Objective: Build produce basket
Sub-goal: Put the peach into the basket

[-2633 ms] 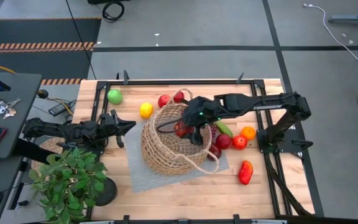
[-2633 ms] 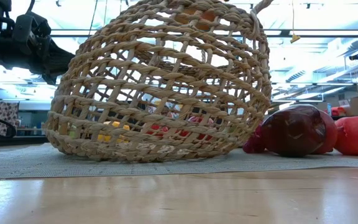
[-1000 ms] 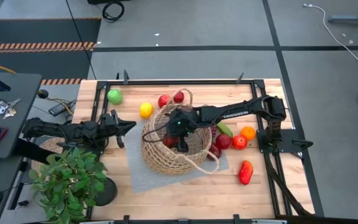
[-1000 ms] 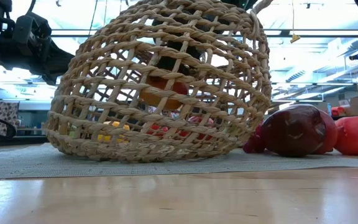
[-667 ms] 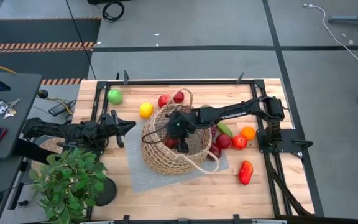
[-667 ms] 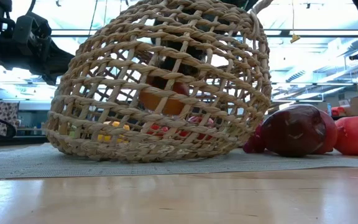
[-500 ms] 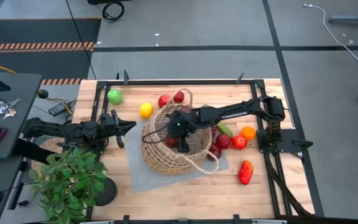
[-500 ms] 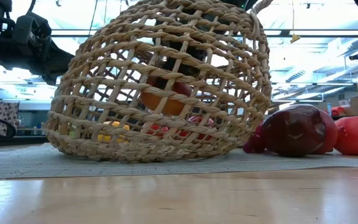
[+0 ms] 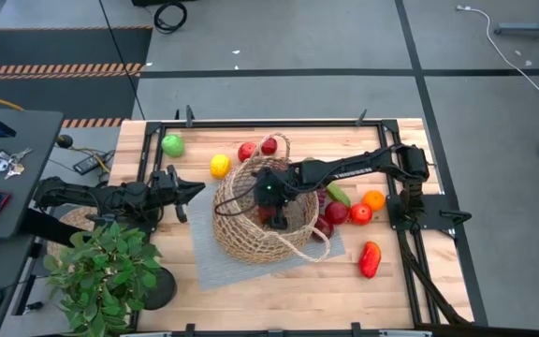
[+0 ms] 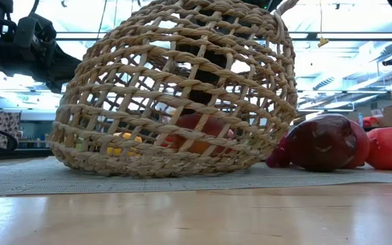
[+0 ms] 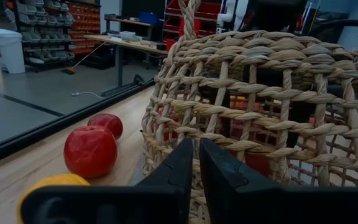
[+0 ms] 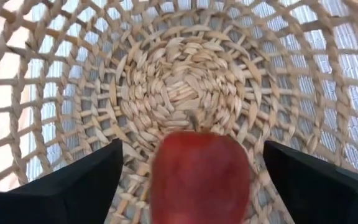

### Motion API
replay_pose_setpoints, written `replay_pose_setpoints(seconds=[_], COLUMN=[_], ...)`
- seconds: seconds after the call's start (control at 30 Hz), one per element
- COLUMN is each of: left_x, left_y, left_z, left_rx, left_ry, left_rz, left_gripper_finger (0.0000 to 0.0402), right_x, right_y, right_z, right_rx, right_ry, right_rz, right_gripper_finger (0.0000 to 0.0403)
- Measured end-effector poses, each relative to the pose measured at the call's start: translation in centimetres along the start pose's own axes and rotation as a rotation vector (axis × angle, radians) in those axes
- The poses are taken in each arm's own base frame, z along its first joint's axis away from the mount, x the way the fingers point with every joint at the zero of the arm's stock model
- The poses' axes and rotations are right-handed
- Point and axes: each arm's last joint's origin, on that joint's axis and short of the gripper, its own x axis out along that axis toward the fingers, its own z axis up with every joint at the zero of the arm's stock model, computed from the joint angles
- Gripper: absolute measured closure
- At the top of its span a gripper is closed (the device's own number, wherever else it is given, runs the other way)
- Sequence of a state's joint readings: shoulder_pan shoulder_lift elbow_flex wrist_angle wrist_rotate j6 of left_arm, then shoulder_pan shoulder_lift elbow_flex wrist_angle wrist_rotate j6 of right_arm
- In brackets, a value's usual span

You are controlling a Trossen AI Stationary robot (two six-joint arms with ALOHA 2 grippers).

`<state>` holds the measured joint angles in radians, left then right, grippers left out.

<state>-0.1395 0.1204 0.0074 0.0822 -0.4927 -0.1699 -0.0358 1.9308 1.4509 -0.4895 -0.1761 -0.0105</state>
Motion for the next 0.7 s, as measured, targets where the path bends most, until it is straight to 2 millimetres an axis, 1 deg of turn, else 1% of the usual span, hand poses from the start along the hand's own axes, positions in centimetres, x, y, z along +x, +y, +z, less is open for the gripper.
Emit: replay_pose_setpoints(seconds=[0.13,0.23,0.4,0.53,0.6,0.7], left_x=[0.0,0.0,0.0,0.0,0.0,0.0], left_y=[0.0,0.0,0.0,0.0,0.0,0.0], left_z=[0.0,0.0,0.0,0.0,0.0,0.0], left_rx=[0.000,0.000,0.000,-0.001,0.000,0.000], left_ry=[0.000,0.000,0.000,0.000,0.000,0.000], left_rz=[0.000,0.000,0.000,0.000,0.000,0.000], left_gripper_finger=[0.0361,0.0364,0.0369,0.0366,0.0363,0.0361], right_x=[-0.1,-1.1,-5.6,-10.5,-12.7,-15.7], right_y=[-0.5,-0.6,0.1,1.5,2.3,3.2], right_z=[-0.2,0.0,1.3,2.1,2.2,1.9], right_rx=[0.022,0.031,0.014,-0.032,-0.057,-0.067], right_ry=[0.014,0.027,-0.071,-0.200,-0.257,-0.313], right_rz=[-0.011,-0.019,-0.023,-0.084,-0.119,-0.127], right_gripper_finger=[0.0010,0.0008,0.0006,0.0012,0.0015,0.0020])
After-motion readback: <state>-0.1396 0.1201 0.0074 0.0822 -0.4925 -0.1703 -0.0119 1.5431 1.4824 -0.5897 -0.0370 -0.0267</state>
